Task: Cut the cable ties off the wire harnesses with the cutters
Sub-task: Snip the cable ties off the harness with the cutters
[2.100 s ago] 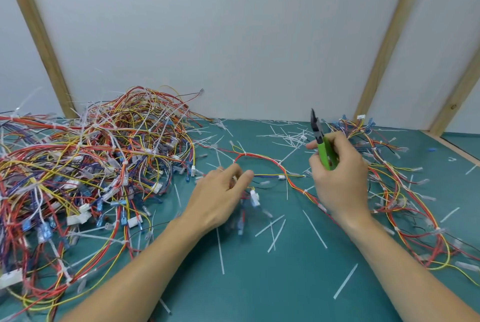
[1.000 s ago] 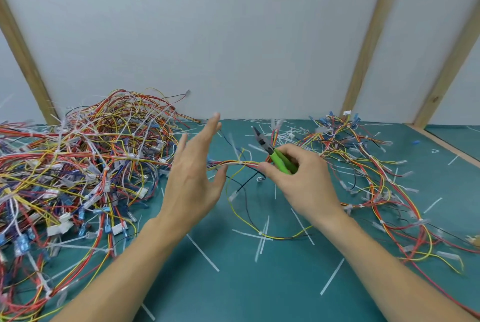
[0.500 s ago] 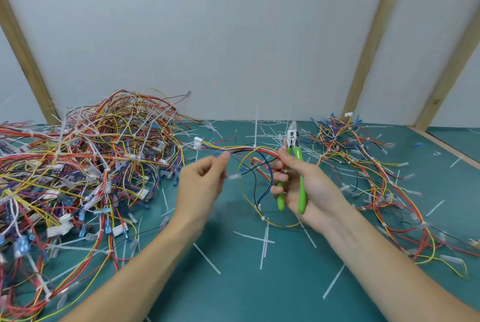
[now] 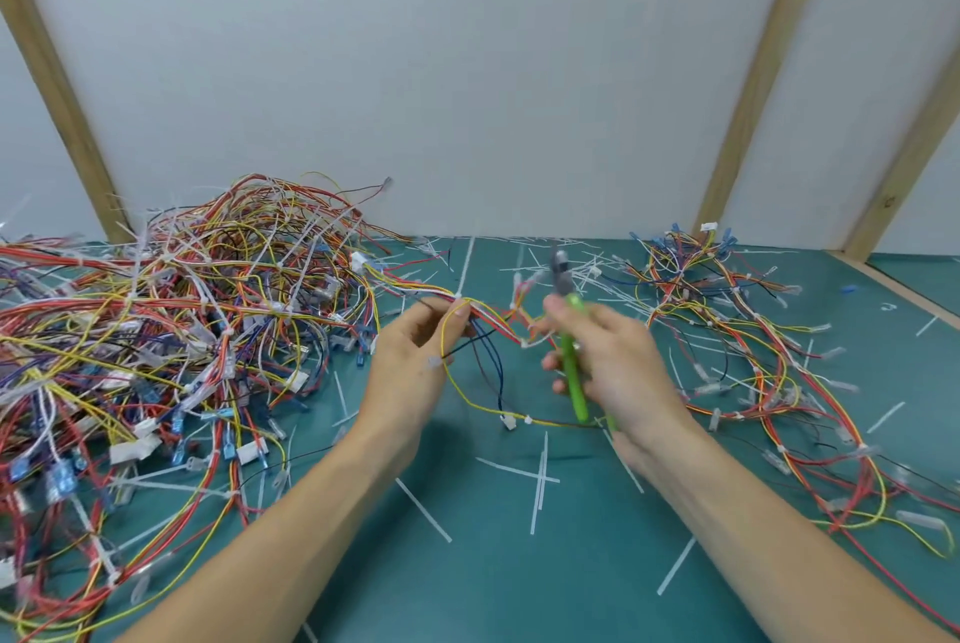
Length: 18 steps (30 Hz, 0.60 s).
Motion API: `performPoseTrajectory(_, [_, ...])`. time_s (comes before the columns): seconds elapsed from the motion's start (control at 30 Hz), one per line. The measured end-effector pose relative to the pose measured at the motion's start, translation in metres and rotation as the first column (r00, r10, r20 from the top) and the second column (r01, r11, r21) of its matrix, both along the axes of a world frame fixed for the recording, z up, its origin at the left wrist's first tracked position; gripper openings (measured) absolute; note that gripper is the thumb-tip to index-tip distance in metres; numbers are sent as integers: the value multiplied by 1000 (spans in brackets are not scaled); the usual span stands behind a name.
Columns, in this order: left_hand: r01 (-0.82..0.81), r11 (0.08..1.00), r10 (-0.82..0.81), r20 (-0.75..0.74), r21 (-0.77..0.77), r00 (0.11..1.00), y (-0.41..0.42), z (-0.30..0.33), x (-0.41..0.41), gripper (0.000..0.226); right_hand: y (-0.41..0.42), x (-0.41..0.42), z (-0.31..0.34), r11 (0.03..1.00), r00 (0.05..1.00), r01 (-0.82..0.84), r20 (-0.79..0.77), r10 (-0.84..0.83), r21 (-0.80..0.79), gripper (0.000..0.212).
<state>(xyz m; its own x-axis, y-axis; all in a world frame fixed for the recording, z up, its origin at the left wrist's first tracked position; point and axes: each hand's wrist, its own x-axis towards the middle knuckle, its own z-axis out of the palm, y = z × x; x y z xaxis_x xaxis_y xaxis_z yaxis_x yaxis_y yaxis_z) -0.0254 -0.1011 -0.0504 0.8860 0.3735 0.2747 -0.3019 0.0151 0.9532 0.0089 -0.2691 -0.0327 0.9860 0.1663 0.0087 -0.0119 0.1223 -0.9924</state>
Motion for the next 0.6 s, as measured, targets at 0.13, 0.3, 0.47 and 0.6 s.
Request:
performPoseTrajectory(0.13, [-30, 999, 27, 59, 39, 998, 2, 2, 1, 16, -20, 1, 20, 962, 943, 157, 254, -213, 222, 19])
performPoseTrajectory(0.3, [-173, 953, 141, 143, 249, 980, -1, 0, -3, 16, -22, -9, 25, 998, 772, 65, 633, -51, 0, 19])
performPoseTrajectory(0.47, [-262, 903, 203, 197, 341, 959, 0, -2, -5, 14, -14, -14, 8, 861, 631, 140, 714, 303, -489, 31])
performPoseTrajectory(0.6, [-290, 891, 231, 201, 349, 952, 2, -3, -5, 14, -17, -6, 7, 826, 663, 210, 698, 272, -522, 31])
